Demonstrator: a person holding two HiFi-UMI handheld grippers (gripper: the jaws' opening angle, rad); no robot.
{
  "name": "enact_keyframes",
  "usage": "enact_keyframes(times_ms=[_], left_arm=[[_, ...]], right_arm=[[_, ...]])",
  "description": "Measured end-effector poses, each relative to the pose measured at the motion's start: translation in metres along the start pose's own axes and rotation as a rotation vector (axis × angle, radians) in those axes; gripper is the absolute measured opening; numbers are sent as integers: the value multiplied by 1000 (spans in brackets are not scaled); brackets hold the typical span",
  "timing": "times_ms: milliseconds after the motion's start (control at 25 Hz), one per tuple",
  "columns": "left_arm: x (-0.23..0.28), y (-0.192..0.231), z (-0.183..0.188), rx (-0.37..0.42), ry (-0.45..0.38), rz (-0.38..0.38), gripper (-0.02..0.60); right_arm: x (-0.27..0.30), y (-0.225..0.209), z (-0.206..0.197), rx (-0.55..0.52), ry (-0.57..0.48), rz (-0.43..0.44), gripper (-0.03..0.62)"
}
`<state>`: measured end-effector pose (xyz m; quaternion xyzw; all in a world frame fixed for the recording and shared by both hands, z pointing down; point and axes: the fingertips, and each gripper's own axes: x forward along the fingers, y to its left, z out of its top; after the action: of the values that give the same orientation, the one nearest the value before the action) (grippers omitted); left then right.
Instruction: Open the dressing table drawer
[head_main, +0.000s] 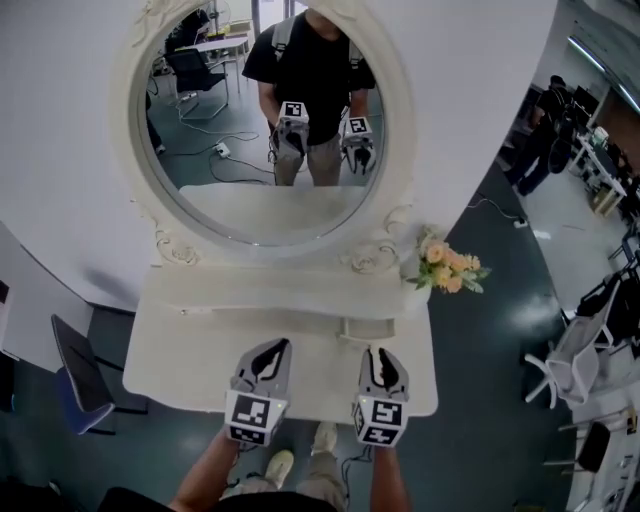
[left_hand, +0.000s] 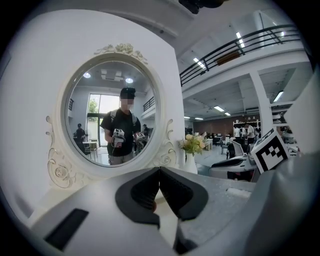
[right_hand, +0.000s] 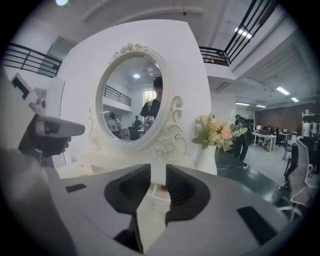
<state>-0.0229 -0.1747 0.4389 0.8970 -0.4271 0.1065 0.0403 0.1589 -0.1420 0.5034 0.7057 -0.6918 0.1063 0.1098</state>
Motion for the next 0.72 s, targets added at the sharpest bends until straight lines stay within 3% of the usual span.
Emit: enact_keyframes(times_ms=[720], left_arm=[[-98,5,43,48,-84,-28,4]], right_arm=[[-100,78,77,-51,-155,2,17]])
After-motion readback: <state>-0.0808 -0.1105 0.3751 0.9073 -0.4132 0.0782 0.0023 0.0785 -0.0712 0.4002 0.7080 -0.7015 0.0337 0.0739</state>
